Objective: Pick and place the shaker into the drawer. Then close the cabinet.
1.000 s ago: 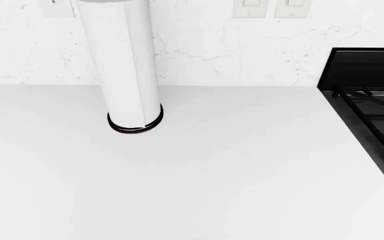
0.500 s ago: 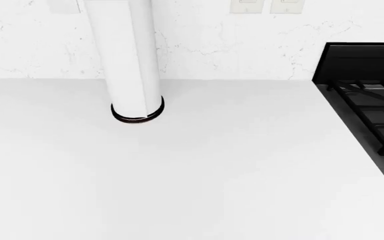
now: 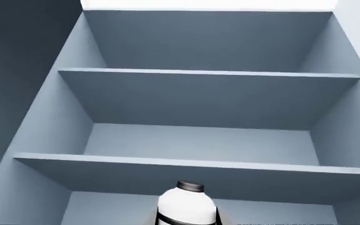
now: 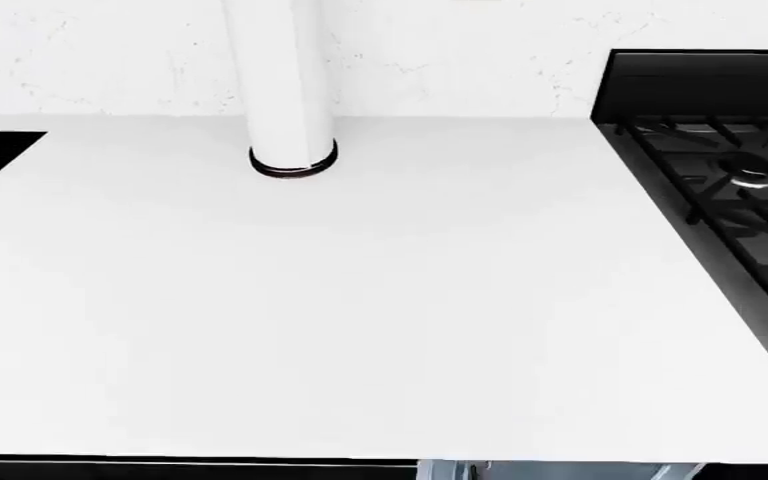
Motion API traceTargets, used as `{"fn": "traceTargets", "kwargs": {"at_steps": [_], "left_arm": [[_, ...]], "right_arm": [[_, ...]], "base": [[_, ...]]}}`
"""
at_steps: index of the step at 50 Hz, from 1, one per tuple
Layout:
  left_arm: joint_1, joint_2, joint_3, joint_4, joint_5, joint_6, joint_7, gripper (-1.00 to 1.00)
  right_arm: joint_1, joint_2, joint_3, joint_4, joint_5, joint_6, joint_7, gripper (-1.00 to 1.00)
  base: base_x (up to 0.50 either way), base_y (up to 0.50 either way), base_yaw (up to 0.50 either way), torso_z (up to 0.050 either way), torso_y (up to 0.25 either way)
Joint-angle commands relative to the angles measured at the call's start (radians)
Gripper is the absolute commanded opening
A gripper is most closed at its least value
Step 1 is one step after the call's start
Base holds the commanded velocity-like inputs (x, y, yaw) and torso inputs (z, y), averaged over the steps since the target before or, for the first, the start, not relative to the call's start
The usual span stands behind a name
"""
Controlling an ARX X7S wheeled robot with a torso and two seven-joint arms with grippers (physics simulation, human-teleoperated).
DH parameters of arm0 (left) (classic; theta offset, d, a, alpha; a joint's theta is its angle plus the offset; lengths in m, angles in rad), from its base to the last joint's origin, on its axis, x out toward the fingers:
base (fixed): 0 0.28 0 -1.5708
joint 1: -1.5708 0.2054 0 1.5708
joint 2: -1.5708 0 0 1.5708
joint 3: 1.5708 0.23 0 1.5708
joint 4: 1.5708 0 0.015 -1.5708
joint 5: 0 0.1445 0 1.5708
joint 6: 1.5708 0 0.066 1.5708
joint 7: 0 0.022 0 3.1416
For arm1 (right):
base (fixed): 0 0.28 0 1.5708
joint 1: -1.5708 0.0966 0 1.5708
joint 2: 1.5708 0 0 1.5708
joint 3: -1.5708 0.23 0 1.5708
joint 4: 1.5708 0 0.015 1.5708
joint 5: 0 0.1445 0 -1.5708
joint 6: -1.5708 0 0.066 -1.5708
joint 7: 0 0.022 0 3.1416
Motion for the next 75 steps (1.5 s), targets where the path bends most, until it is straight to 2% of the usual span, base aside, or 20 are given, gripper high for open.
{"fn": "traceTargets", "kwargs": {"at_steps": [1,2,3,5,8,14,18,20,22,23,24,25,28,32,37,43,52,60,75], "left_arm": [[0.071,-0.03,-0.058,0.102,-0.201,-0.023,-0.156,-1.0],[0.19,-0.06,-0.066,0.193,-0.34,0.01,-0.246,-1.0],[0.287,-0.082,-0.074,0.265,-0.407,0.034,-0.288,-1.0],[0.439,-0.099,-0.105,0.36,-0.437,0.054,-0.29,-1.0],[0.575,-0.1,-0.153,0.43,-0.413,0.05,-0.243,-1.0],[0.752,-0.099,-0.244,0.531,-0.309,0.002,-0.101,-1.0],[0.866,-0.097,-0.308,0.61,-0.253,-0.014,-0.008,-1.0],[0.936,-0.087,-0.356,0.656,-0.201,-0.021,0.076,-1.0],[1.044,-0.071,-0.407,0.717,-0.082,-0.026,0.216,-1.0],[1.116,-0.141,-0.323,0.72,0.036,0.096,0.281,-1.0],[1.25,-0.243,-0.181,0.72,0.186,0.246,0.361,-1.0],[1.36,-0.288,-0.112,0.719,0.336,0.396,0.41,-1.0],[1.561,-0.292,-0.061,0.687,0.577,0.582,0.542,-1.0],[1.703,-0.28,-0.02,0.603,0.744,0.726,0.64,-1.0],[1.764,-0.255,0.047,0.482,0.853,0.82,0.705,-1.0],[1.796,-0.23,0.096,0.402,0.903,0.895,0.757,-1.0],[1.872,-0.247,0.058,0.499,0.848,0.936,0.762,-1.0],[1.879,-0.254,0.053,0.536,0.822,0.925,0.751,-1.0],[1.888,-0.264,0.041,0.576,0.79,0.936,0.75,-1.0]], "right_arm": [[-0.09,0.036,-0.003,-0.117,0.083,-0.053,0.052,-1.0],[-0.24,0.052,0.026,-0.244,0.105,-0.082,0.076,-1.0],[-0.372,0.058,0.055,-0.33,0.105,-0.092,0.075,-1.0],[-0.538,0.058,0.101,-0.427,0.075,-0.083,0.049,-1.0],[-0.681,0.052,0.156,-0.491,0.025,-0.056,-0.004,-1.0],[-0.9,0.023,0.264,-0.57,-0.098,0.023,-0.138,-1.0],[-1.067,-0.017,0.366,-0.64,-0.22,0.091,-0.281,-1.0],[-1.148,-0.037,0.42,-0.685,-0.287,0.122,-0.363,-1.0],[-1.259,-0.067,0.482,-0.752,-0.409,0.162,-0.502,-1.0],[-1.335,-0.082,0.507,-0.799,-0.524,0.167,-0.624,-1.0],[-1.427,-0.082,0.499,-0.843,-0.674,0.127,-0.771,-1.0],[-1.524,-0.066,0.447,-0.863,-0.824,0.044,-0.901,-1.0],[-1.756,-0.02,0.281,-0.815,-1.224,-0.234,-1.122,-1.0],[-1.888,-0.016,0.197,-0.714,-1.395,-0.432,-1.228,-1.0],[-1.953,-0.024,0.136,-0.624,-1.498,-0.565,-1.285,-1.0],[-1.986,-0.02,0.079,-0.63,-1.576,-0.625,-1.284,-1.0],[-2.028,-0.003,0.075,-0.701,-1.578,-0.632,-1.272,-1.0],[-2.048,0.011,0.09,-0.798,-1.563,-0.638,-1.242,-1.0],[-2.04,0.03,0.06,-0.798,-1.551,-0.645,-1.22,-1.0]], "base": [[-0.5,-0.01,0.0,0.0,0.0],[-0.5,-0.01,0.0,0.0,0.0],[-0.5,-0.01,0.0,0.0,0.0],[-0.5,-0.01,0.0,0.0,0.0],[-0.5,-0.01,0.0,0.0,0.0],[-0.5,-0.01,0.0,0.0,0.0],[-0.5,-0.01,0.0,0.0,0.0],[-0.5,-0.01,0.0,0.0,0.0],[-0.5,-0.01,0.0,0.0,0.0],[-0.5,-0.01,0.0,0.0,0.0],[-0.5,-0.01,0.0,0.0,0.0],[-0.5,-0.01,0.0,0.0,0.0],[-0.5,-0.01,0.0,0.005,0.0],[-0.5,-0.01,0.0,0.0,0.0],[-0.5,-0.01,0.0,0.0,0.0],[-0.25,0.0,0.0,0.0,0.0],[-0.17,-0.34,0.0,0.0,0.0],[-0.29,-0.5,0.0,0.001,0.0],[-0.33,-0.5,0.0,0.0,0.0]]}}
